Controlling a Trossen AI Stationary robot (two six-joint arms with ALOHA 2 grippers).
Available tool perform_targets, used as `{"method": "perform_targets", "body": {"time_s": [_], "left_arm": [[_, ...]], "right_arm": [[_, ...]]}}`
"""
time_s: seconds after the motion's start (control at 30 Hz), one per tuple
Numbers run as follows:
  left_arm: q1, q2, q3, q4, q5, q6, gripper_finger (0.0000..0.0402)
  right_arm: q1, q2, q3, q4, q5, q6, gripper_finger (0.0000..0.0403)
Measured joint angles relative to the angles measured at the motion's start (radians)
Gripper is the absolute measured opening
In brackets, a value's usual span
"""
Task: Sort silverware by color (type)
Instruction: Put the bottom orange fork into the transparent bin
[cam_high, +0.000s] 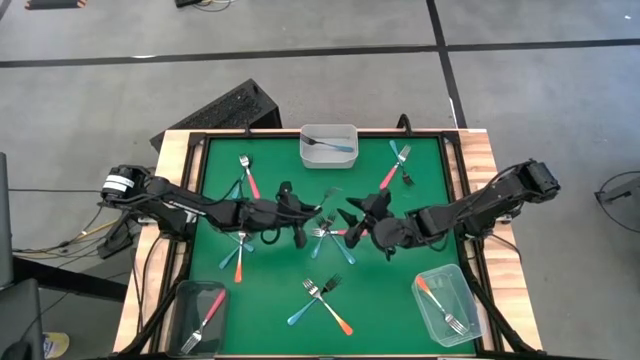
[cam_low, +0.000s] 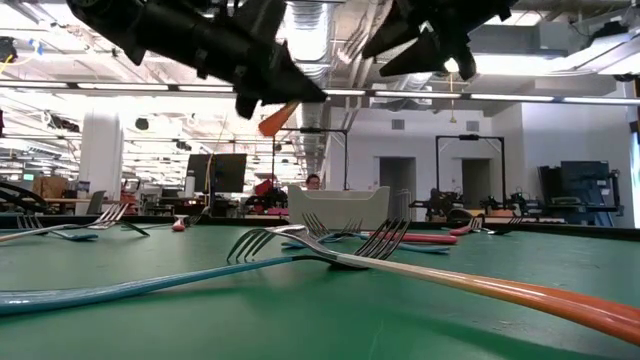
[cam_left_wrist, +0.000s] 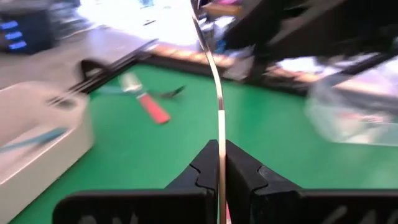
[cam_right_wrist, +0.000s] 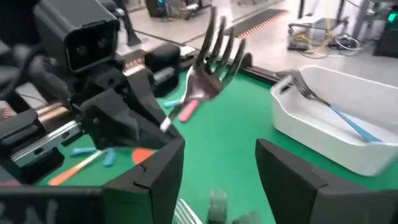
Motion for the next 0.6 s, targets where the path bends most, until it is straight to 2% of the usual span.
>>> {"method": "perform_targets", "body": {"time_s": [0.1,0.2,0.27,0.47,0.6], "left_arm": [[0.000,0.000,0.000,0.060,0.128,0.032,0.0000],[-0.001,0.000,0.000,0.104,0.205,0.041,0.0000],[0.000,0.000,0.000,0.113,0.220,0.041,0.0000],[0.000,0.000,0.000,0.159,0.279,0.040,0.0000],[0.000,0.000,0.000,0.167,0.291,0.041,0.0000]], "right_arm": [[-0.001,0.000,0.000,0.061,-0.030,-0.057,0.0230],[-0.002,0.000,0.000,0.169,-0.126,-0.159,0.0227],[-0.002,0.000,0.000,0.241,-0.191,-0.213,0.0226],[-0.024,0.000,0.000,0.256,-0.222,-0.227,0.0224],[-0.041,0.000,0.000,0.266,-0.254,-0.236,0.0202]]}}
